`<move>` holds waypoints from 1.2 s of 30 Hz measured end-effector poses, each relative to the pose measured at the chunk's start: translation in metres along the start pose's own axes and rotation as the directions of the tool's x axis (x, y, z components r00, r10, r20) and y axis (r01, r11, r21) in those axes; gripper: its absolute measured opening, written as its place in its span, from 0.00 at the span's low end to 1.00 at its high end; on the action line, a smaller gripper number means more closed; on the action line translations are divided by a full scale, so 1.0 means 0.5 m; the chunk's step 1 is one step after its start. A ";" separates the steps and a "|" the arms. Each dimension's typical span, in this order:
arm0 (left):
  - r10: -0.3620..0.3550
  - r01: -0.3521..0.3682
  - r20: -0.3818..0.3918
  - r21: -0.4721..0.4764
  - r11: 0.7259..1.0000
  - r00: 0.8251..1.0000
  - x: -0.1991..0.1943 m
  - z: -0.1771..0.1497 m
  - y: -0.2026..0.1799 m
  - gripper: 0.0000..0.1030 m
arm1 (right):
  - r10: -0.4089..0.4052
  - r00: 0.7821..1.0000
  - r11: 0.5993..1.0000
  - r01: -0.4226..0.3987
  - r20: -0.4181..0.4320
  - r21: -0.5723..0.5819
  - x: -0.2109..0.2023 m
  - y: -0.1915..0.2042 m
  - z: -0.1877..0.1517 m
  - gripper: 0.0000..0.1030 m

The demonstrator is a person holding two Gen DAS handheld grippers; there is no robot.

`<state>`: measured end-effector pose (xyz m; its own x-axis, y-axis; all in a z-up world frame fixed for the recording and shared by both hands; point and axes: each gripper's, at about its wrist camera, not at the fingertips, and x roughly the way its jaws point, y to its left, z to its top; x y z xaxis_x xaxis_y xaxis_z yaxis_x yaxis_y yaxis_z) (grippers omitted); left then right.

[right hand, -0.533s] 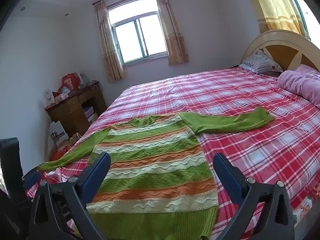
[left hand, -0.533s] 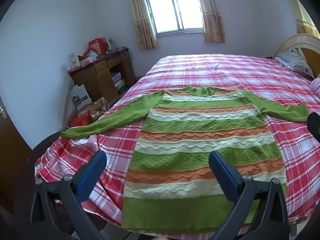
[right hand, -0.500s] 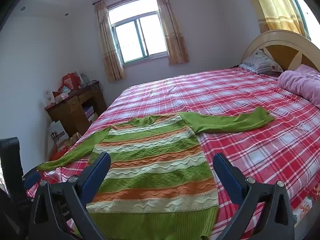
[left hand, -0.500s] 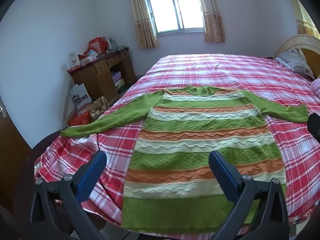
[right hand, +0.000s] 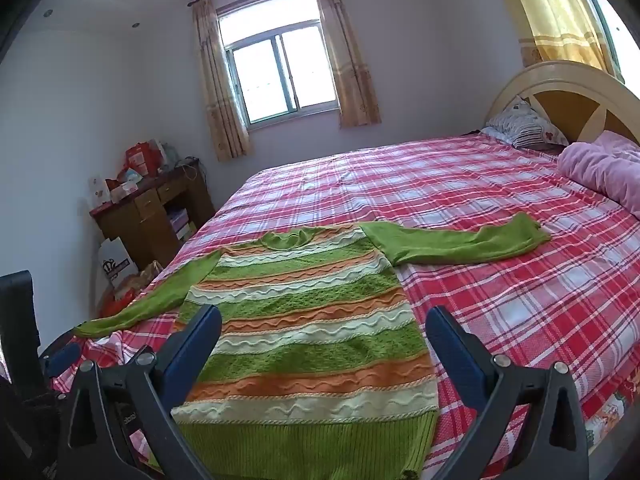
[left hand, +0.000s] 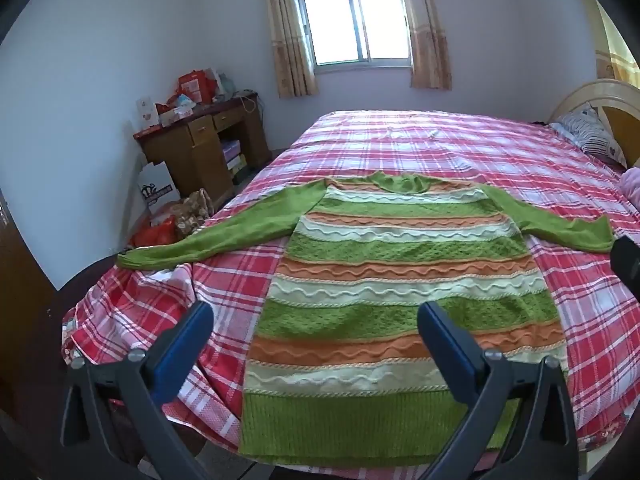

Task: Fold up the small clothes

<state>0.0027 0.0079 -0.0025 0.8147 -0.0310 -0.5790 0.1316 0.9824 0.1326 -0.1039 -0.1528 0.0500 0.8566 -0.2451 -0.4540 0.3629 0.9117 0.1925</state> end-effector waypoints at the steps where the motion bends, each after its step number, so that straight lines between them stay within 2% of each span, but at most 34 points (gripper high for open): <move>1: 0.000 0.000 0.001 0.001 1.000 1.000 0.000 0.000 -0.001 1.00 | -0.001 1.000 1.000 0.001 0.000 -0.001 -0.001 0.001 0.001 0.99; 36: -0.011 0.011 -0.021 0.005 1.000 1.000 0.006 -0.008 -0.008 1.00 | 0.009 1.000 1.000 -0.009 -0.018 -0.001 0.000 0.003 -0.006 0.99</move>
<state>0.0023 0.0048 -0.0081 0.8012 -0.0378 -0.5972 0.1434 0.9811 0.1302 -0.1045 -0.1505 0.0478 0.8531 -0.2306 -0.4681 0.3548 0.9141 0.1962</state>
